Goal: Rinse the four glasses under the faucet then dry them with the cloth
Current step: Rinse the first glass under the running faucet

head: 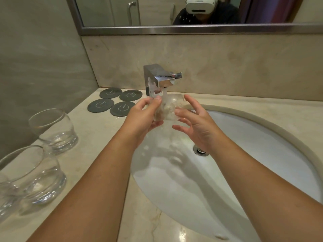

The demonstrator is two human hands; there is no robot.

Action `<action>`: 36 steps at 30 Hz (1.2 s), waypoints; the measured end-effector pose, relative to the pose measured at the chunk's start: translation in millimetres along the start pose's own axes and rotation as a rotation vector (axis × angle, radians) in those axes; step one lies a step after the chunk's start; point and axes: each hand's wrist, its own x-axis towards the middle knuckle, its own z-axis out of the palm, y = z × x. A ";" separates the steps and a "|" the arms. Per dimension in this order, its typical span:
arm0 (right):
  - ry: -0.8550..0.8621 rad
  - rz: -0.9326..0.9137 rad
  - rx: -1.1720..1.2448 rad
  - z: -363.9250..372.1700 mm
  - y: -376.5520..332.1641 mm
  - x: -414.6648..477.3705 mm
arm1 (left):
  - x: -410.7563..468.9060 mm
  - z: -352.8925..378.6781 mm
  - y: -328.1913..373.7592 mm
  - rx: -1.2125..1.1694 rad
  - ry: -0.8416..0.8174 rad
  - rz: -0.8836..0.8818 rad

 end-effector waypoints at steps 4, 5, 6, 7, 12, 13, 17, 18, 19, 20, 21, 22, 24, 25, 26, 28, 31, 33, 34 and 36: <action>0.029 -0.009 0.022 18.3 -5.7 3.5 | -5.7 1.2 4.2 -0.029 -0.028 -0.039; 0.055 -0.015 0.039 22.2 -6.3 5.3 | -5.6 0.9 4.2 -0.025 -0.037 -0.042; 0.080 -0.024 0.055 24.3 -5.3 6.0 | -5.5 0.2 3.8 -0.004 -0.049 -0.044; 0.102 -0.031 0.062 25.0 -2.6 7.2 | -5.1 -0.4 3.2 0.026 -0.067 -0.043; 0.153 0.014 0.101 17.1 6.1 10.5 | -4.8 -2.6 3.0 0.083 -0.159 0.009; 0.146 0.024 0.099 17.4 5.5 9.1 | -4.7 -3.6 3.8 0.094 -0.172 0.025; 0.108 0.054 0.076 14.6 5.5 7.7 | -8.9 -4.3 3.8 0.200 -0.203 0.094; 0.095 0.072 0.060 13.3 4.7 5.9 | -9.9 -3.7 3.6 0.200 -0.197 0.105; 0.083 0.085 0.029 10.9 4.1 4.8 | -9.7 -3.4 3.3 0.185 -0.185 0.109; 0.077 0.089 -0.004 7.4 3.1 5.2 | -9.2 -3.0 3.6 0.166 -0.166 0.105; 0.054 0.088 -0.027 3.7 2.4 6.6 | -8.9 -2.5 4.3 0.151 -0.147 0.100; 0.023 0.083 -0.035 1.5 0.6 6.9 | -8.4 -2.5 4.9 0.147 -0.124 0.096; -0.023 0.081 -0.024 -1.1 -0.6 7.0 | -7.1 -2.2 4.9 0.148 -0.097 0.091; -0.039 0.079 -0.009 -1.9 -0.6 8.0 | -6.2 -2.1 4.2 0.152 -0.091 0.085; -0.047 0.071 0.007 -1.8 -0.5 8.9 | -6.3 -2.4 3.7 0.156 -0.091 0.075; -0.052 0.055 0.027 -0.8 0.2 10.8 | -6.8 -3.2 2.1 0.161 -0.104 0.054; -0.023 0.054 0.080 0.6 0.4 10.4 | -7.1 -2.8 1.4 0.145 -0.143 0.051; -0.035 0.062 0.107 1.4 0.6 10.8 | -5.8 -3.3 1.3 0.178 -0.179 0.090; -0.049 0.065 0.120 3.0 0.6 10.3 | -6.0 -3.7 1.4 0.220 -0.186 0.119; -0.051 0.080 0.138 5.2 1.8 9.6 | -5.8 -4.9 1.0 0.291 -0.165 0.178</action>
